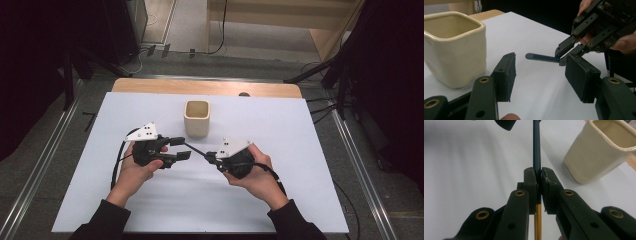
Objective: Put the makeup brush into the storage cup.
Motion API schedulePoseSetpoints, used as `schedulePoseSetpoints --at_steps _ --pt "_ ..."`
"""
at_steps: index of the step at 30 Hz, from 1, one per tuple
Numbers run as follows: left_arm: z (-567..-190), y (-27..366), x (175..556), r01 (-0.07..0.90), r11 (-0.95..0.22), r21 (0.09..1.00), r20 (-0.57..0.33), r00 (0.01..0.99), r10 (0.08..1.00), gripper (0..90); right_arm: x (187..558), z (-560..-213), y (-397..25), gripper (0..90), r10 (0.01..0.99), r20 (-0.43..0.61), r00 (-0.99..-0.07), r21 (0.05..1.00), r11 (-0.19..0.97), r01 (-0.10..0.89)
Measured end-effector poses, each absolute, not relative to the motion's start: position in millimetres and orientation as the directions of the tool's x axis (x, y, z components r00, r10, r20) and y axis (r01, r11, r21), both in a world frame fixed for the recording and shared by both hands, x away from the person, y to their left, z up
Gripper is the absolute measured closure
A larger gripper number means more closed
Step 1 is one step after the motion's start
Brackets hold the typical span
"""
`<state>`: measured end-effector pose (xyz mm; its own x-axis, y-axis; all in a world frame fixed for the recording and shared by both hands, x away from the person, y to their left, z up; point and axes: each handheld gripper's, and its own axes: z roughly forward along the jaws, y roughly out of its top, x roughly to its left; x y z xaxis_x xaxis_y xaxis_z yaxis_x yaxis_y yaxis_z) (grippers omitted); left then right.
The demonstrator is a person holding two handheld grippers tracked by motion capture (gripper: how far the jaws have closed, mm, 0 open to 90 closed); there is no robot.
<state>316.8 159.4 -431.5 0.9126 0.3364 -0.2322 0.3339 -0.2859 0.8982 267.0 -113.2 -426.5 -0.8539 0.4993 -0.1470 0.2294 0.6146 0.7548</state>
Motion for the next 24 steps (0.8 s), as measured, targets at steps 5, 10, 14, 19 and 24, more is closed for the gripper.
schedulePoseSetpoints --at_steps 5,10,14,19,24 --pt "-431.2 159.8 317.6 0.339 -0.291 0.895 -0.246 0.917 0.313 44.7 265.9 -427.2 -110.5 84.8 0.489 -0.149 -0.859 0.748 0.624 0.225" --pt "-433.0 157.1 318.0 0.329 -0.321 0.888 -0.239 0.927 0.289 49.5 263.9 -425.8 -107.9 84.8 0.471 -0.155 -0.868 0.747 0.631 0.210" --pt "-433.0 155.8 318.4 0.327 -0.336 0.883 -0.242 0.932 0.270 53.2 263.7 -426.1 -107.7 84.8 0.467 -0.157 -0.870 0.745 0.634 0.206" --pt "-433.2 155.2 319.2 0.331 -0.341 0.880 -0.249 0.932 0.263 56.8 262.9 -426.7 -106.5 84.8 0.457 -0.162 -0.874 0.742 0.641 0.198" --pt "-432.6 155.2 319.9 0.338 -0.337 0.879 -0.266 0.933 0.242 62.6 263.2 -428.6 -105.6 84.8 0.448 -0.165 -0.878 0.737 0.648 0.192"
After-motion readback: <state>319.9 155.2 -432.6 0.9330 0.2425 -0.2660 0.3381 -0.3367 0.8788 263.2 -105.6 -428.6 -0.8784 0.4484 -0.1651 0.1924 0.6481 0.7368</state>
